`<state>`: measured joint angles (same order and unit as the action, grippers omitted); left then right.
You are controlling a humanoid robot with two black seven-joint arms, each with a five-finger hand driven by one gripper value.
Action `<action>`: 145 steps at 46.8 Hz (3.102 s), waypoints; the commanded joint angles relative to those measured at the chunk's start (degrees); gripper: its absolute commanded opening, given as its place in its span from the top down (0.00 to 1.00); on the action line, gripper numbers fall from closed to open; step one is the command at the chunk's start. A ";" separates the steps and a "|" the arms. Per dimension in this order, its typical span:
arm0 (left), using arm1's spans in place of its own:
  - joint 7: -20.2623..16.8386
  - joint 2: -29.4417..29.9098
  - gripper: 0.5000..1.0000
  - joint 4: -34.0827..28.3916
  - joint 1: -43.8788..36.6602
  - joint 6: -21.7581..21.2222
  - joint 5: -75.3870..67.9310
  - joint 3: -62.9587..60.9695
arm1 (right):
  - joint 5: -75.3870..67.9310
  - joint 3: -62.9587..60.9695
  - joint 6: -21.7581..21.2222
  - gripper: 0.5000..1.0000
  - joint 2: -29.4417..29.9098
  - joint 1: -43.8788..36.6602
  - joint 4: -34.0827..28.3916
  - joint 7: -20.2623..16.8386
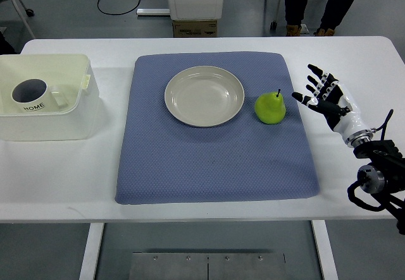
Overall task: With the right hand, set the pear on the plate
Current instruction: 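Move the open right hand toward the green pear, then close the right hand fingers around the green pear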
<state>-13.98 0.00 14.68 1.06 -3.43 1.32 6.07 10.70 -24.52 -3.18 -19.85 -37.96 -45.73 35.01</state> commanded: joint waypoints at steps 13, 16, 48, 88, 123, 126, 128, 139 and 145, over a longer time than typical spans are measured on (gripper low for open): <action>0.01 0.00 0.00 0.00 0.00 0.00 0.00 0.00 | 2.39 0.35 0.01 0.00 -0.27 1.75 -0.76 -0.01; 0.01 0.00 0.00 0.00 0.00 0.00 0.00 0.00 | 2.39 0.36 0.01 0.00 -0.01 1.84 -0.76 -0.01; 0.01 0.00 0.00 0.00 0.00 0.00 0.00 0.00 | 2.48 0.18 0.80 0.00 5.00 -1.68 -0.85 -0.01; 0.00 0.00 0.00 0.00 0.00 0.00 0.00 0.00 | 3.80 0.88 1.59 0.00 8.16 -1.85 2.23 -0.01; 0.01 0.00 0.00 0.00 0.00 0.00 0.00 0.00 | 3.98 7.12 5.20 0.00 10.45 -1.85 6.80 -0.01; 0.01 0.00 0.00 0.00 0.00 0.00 0.00 0.00 | 3.98 7.12 5.20 0.00 10.54 -1.77 6.80 -0.01; 0.01 0.00 0.00 0.00 0.00 0.00 0.00 0.00 | 3.98 7.12 5.28 0.01 10.54 -1.77 6.80 -0.01; 0.01 0.00 0.00 0.00 0.00 0.00 0.00 0.00 | 4.06 8.70 5.29 1.00 10.54 -1.85 6.80 -0.01; 0.01 0.00 0.00 0.00 0.00 0.00 0.00 0.00 | 4.06 10.99 5.55 1.00 10.71 -2.12 6.89 -0.01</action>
<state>-13.98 0.00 14.67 1.05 -3.44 1.32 6.07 14.79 -14.17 2.12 -9.31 -39.97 -38.93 35.03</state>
